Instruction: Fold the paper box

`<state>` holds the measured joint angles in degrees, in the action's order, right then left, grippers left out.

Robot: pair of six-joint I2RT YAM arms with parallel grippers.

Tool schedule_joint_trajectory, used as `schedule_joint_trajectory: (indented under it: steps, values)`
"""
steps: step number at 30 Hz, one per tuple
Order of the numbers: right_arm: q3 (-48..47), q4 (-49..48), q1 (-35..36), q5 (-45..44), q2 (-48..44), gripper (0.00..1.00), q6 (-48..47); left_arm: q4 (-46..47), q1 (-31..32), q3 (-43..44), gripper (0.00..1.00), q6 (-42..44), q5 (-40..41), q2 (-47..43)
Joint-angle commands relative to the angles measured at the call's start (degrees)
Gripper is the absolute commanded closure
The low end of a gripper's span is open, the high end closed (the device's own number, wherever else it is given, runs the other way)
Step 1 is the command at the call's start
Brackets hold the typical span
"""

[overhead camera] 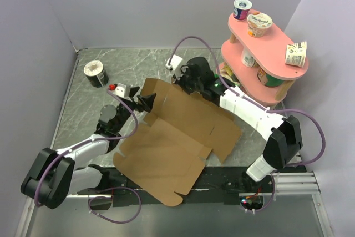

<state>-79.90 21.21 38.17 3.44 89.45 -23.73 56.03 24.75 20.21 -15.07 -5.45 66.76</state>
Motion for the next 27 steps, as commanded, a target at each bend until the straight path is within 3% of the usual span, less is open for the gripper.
schedule_joint_trajectory:
  steps: [1, 5, 8, 12, 18, 20, 23, 24, 27]
  values:
    - [-0.44, -8.99, 3.92, -13.63, -0.68, 1.00, -10.28, -3.82, -2.60, 1.51, 0.01, -9.53, -0.44, -3.65]
    - [3.24, -13.29, 8.57, -18.72, -0.77, 1.00, -14.40, -6.80, -5.93, 0.71, 0.01, -11.47, -0.61, -4.89]
    - [5.36, -17.08, 12.53, -24.26, -0.15, 1.00, -16.43, -14.27, -7.26, 1.50, 0.01, -13.14, 0.09, -5.33]
    - [8.61, -20.94, 15.87, -26.82, 0.20, 1.00, -16.70, -14.64, -7.79, -2.00, 0.01, -17.34, 1.50, -6.20]
    - [12.05, -24.99, 21.76, -30.60, 0.46, 1.00, -16.62, -14.03, -9.81, -6.40, 0.09, -22.98, -2.01, -6.82]
    - [13.09, -25.51, 23.34, -31.91, 0.20, 1.00, -15.74, -15.07, -9.81, -7.81, 0.16, -23.34, -2.63, -7.87]
    - [15.38, -28.23, 25.54, -34.46, -0.59, 1.00, -15.65, -16.83, -9.90, -11.15, 0.12, -22.64, 2.01, -13.57]
    - [16.17, -29.55, 26.07, -35.25, -0.85, 1.00, -16.08, -17.01, -9.99, -11.76, 0.07, -22.29, 4.37, -15.50]
    - [18.28, -32.02, 26.95, -36.57, -1.65, 1.00, -16.88, -20.78, -12.26, -10.20, 0.03, -21.23, 4.41, -21.31]
